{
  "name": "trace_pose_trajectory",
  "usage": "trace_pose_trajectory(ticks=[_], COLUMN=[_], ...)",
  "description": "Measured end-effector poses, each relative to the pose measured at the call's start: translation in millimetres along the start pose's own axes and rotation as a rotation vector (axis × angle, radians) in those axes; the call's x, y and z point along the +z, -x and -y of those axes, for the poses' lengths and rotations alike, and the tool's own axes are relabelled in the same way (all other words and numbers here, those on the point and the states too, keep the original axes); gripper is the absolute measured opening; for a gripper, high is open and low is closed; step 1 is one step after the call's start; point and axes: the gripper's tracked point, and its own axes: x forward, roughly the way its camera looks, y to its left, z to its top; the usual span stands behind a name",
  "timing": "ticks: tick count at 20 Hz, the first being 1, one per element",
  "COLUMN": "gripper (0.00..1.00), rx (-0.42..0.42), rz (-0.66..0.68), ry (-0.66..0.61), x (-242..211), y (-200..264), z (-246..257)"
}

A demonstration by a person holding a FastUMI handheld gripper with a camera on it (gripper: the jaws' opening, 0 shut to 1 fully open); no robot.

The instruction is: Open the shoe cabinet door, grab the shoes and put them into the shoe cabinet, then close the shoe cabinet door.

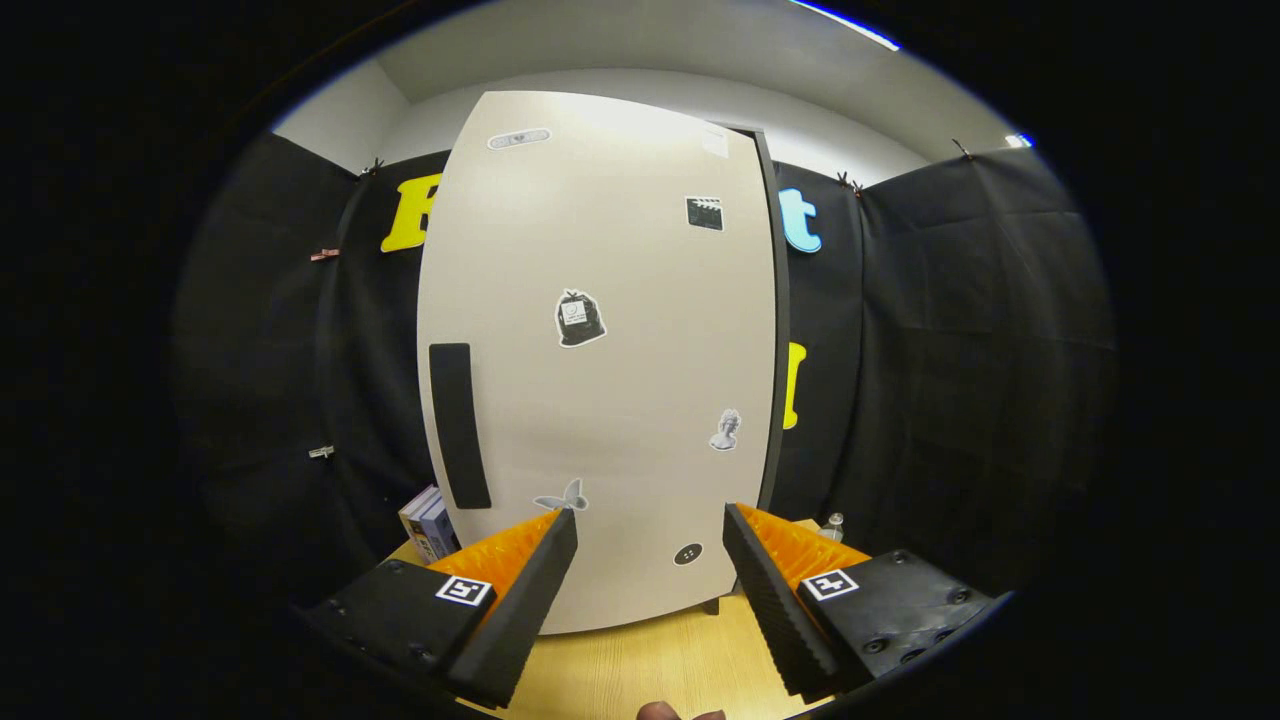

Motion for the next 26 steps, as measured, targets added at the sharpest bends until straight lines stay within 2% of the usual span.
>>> trace_pose_trajectory(ticks=[26], gripper=[0.96], rx=[-0.025], rz=[0.006], ry=[0.001], x=[-2.1], y=[5.9], z=[5.2])
